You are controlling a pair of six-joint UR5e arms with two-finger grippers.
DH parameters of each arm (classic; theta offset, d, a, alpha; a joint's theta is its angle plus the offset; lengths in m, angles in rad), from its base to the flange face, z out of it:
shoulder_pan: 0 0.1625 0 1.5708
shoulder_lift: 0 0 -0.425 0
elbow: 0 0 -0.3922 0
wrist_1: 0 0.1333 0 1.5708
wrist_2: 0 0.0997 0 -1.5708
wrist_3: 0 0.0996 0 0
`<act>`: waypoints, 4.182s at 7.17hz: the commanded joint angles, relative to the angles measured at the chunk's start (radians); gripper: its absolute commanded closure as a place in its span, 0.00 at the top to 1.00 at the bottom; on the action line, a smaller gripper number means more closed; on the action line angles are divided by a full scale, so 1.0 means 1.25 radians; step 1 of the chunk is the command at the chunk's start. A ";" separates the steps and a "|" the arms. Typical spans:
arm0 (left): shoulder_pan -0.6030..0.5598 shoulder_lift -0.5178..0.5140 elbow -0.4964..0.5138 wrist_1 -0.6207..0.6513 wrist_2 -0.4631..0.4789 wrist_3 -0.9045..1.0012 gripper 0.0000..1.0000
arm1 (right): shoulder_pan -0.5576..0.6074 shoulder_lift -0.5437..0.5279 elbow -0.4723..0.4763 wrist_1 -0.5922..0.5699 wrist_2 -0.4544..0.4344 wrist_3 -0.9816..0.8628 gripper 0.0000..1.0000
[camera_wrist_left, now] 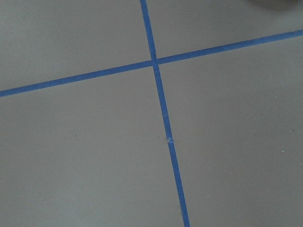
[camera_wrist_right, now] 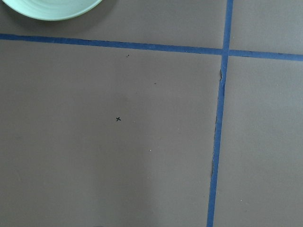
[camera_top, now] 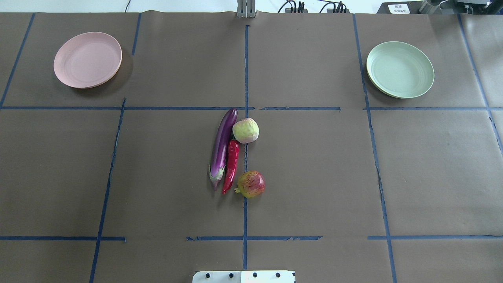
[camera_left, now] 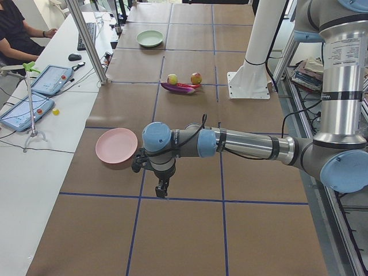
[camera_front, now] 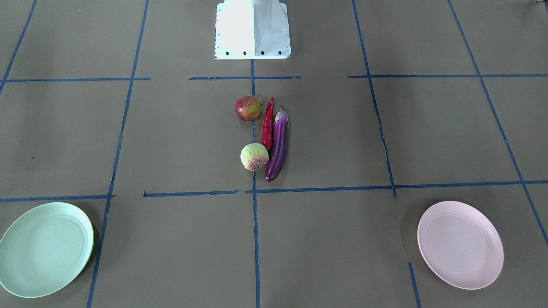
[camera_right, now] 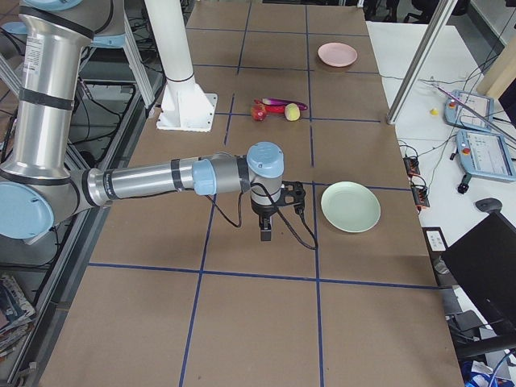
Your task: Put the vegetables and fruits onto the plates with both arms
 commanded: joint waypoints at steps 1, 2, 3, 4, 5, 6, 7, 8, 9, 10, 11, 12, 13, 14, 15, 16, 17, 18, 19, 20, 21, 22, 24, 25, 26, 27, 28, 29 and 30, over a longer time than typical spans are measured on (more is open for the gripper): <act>0.003 0.000 -0.007 0.001 -0.003 -0.003 1.00 | 0.000 0.001 -0.002 0.002 0.000 0.006 1.00; 0.003 0.003 -0.007 0.001 -0.002 -0.004 1.00 | 0.000 0.000 -0.005 0.002 0.000 0.006 1.00; 0.003 0.003 -0.007 0.000 -0.001 -0.004 1.00 | 0.000 0.001 -0.003 0.004 0.000 0.006 1.00; 0.003 0.003 -0.008 -0.005 0.000 -0.004 1.00 | 0.000 0.000 -0.008 0.004 0.000 0.000 1.00; 0.003 0.003 -0.006 -0.006 -0.002 -0.004 1.00 | 0.000 -0.004 -0.008 0.004 0.002 -0.001 1.00; 0.003 0.003 -0.005 -0.011 -0.005 -0.005 1.00 | 0.000 -0.004 -0.011 0.004 0.004 0.002 1.00; 0.002 0.004 -0.021 -0.010 -0.010 -0.004 1.00 | 0.000 -0.004 -0.009 0.004 0.007 0.004 1.00; 0.003 0.007 -0.019 -0.010 -0.002 -0.005 1.00 | -0.001 -0.004 -0.011 0.004 0.007 0.007 1.00; 0.003 0.023 -0.018 -0.010 -0.002 -0.005 1.00 | -0.003 -0.004 -0.012 0.004 0.005 0.007 1.00; 0.003 0.025 -0.007 -0.010 -0.002 -0.005 1.00 | -0.003 -0.004 -0.011 0.004 0.006 0.009 1.00; 0.003 0.025 -0.004 -0.010 -0.002 -0.005 1.00 | -0.004 -0.004 -0.016 0.004 0.006 0.010 1.00; 0.003 0.026 0.001 -0.010 -0.002 -0.005 1.00 | -0.004 -0.004 -0.018 0.004 0.007 0.010 1.00; 0.003 0.026 -0.001 -0.011 -0.003 -0.004 1.00 | -0.004 -0.004 -0.016 0.010 0.009 0.010 1.00; 0.003 0.026 -0.005 -0.011 -0.005 -0.004 1.00 | -0.004 -0.004 -0.017 0.033 0.010 0.017 1.00; 0.003 0.029 -0.018 -0.011 -0.006 -0.004 1.00 | -0.012 -0.004 -0.016 0.049 0.015 0.032 1.00; 0.003 0.029 -0.016 -0.011 -0.006 -0.004 1.00 | -0.046 0.002 -0.012 0.059 0.016 0.083 1.00; 0.003 0.030 -0.018 -0.011 -0.007 -0.002 1.00 | -0.100 0.002 -0.007 0.122 0.013 0.164 1.00; 0.003 0.030 -0.019 -0.011 -0.008 -0.002 1.00 | -0.161 0.002 -0.006 0.197 0.013 0.292 1.00; 0.003 0.030 -0.021 -0.011 -0.010 -0.002 1.00 | -0.239 0.019 -0.002 0.294 0.006 0.451 1.00; 0.003 0.030 -0.021 -0.011 -0.008 -0.002 1.00 | -0.296 0.061 0.000 0.322 0.005 0.585 1.00; 0.003 0.030 -0.015 -0.012 -0.010 -0.001 1.00 | -0.342 0.139 0.002 0.321 0.004 0.663 1.00; 0.003 0.030 -0.030 -0.011 -0.011 -0.002 1.00 | -0.404 0.236 0.000 0.313 -0.011 0.754 1.00; 0.003 0.030 -0.024 -0.011 -0.010 -0.002 1.00 | -0.558 0.377 -0.006 0.308 -0.128 0.996 1.00; 0.003 0.030 -0.024 -0.011 -0.010 -0.002 1.00 | -0.640 0.428 -0.005 0.307 -0.215 1.170 1.00; 0.003 0.030 -0.022 -0.011 -0.010 -0.002 1.00 | -0.701 0.448 -0.006 0.284 -0.278 1.297 1.00; 0.003 0.030 -0.017 -0.012 -0.010 -0.002 1.00 | -0.753 0.524 -0.008 0.145 -0.326 1.375 1.00; 0.003 0.030 -0.022 -0.012 -0.011 -0.002 1.00 | -0.800 0.603 -0.013 -0.009 -0.377 1.410 1.00; 0.003 0.030 -0.021 -0.012 -0.010 -0.001 1.00 | -0.820 0.641 -0.048 -0.025 -0.428 1.499 1.00; 0.003 0.030 -0.019 -0.012 -0.010 -0.001 1.00 | -0.823 0.698 -0.124 -0.027 -0.432 1.548 1.00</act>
